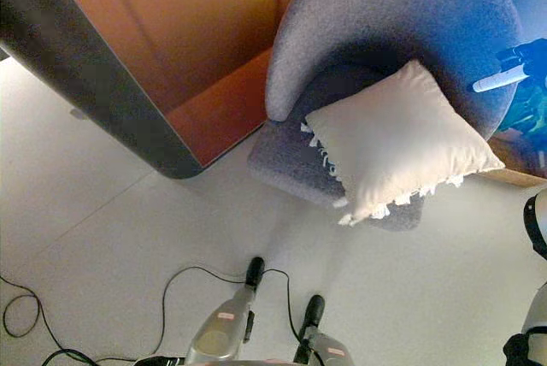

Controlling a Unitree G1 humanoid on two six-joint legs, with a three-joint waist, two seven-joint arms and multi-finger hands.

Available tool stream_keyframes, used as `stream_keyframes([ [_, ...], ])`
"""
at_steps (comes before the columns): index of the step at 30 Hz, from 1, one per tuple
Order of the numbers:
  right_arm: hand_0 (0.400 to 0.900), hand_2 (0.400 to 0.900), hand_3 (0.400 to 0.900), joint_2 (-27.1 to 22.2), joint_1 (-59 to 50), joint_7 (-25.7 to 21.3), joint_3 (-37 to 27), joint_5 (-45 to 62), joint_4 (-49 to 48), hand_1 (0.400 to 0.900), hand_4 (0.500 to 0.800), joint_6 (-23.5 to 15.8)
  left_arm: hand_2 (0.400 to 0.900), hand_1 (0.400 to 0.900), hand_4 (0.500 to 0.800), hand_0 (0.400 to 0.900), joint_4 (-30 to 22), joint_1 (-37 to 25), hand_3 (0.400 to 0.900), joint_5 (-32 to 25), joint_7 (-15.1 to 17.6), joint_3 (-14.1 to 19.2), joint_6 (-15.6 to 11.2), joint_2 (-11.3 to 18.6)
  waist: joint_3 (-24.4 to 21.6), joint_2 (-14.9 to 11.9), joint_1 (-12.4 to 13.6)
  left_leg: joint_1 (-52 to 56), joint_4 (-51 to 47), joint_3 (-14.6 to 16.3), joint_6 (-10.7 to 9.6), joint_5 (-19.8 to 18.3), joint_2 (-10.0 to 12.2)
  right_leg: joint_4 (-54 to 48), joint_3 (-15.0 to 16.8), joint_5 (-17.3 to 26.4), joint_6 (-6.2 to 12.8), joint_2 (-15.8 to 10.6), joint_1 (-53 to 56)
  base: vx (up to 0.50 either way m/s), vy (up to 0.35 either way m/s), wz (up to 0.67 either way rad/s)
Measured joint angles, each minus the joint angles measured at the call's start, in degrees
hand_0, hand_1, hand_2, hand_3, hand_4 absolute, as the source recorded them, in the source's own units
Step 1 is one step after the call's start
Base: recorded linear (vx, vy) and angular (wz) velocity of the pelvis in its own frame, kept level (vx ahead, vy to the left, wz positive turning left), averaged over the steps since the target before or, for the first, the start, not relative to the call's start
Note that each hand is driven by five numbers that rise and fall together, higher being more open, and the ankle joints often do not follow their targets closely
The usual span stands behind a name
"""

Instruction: Pick up the pillow and put it on the sofa.

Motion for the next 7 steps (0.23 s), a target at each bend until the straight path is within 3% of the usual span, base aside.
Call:
stream_keyframes([
  [4, 0.900, 0.900, 0.900, -1.37, 0.39, 2.82, -1.87, 0.19, 0.05, 0.900, 0.800, -3.07, 0.900, 0.900, 0.800, 0.900, -0.08, -1.25, 0.900, -2.04, -0.88, 0.01, 3.05, 0.43, -0.57, -0.01, -1.63, 0.80, 0.00, 0.87, 0.17, -0.16, 0.02, 0.01, 0.88, 0.01, -0.01, -0.10, 0.40, 0.02, 0.013, -0.11],
  [7, 0.900, 0.900, 0.900, -2.08, 6.81, 3.44, -8.30, 0.85, -3.90, 0.900, 0.800, -6.27, 0.900, 0.900, 0.800, 0.900, -0.05, -1.66, 0.900, -3.60, -1.24, 0.07, 4.99, 0.89, -2.32, -0.13, -3.21, 1.52, -0.01, 1.49, 0.21, -0.55, 0.01, -0.01, 1.56, -0.03, 0.03, -0.24, 0.83, 0.02, 0.034, -0.10],
])
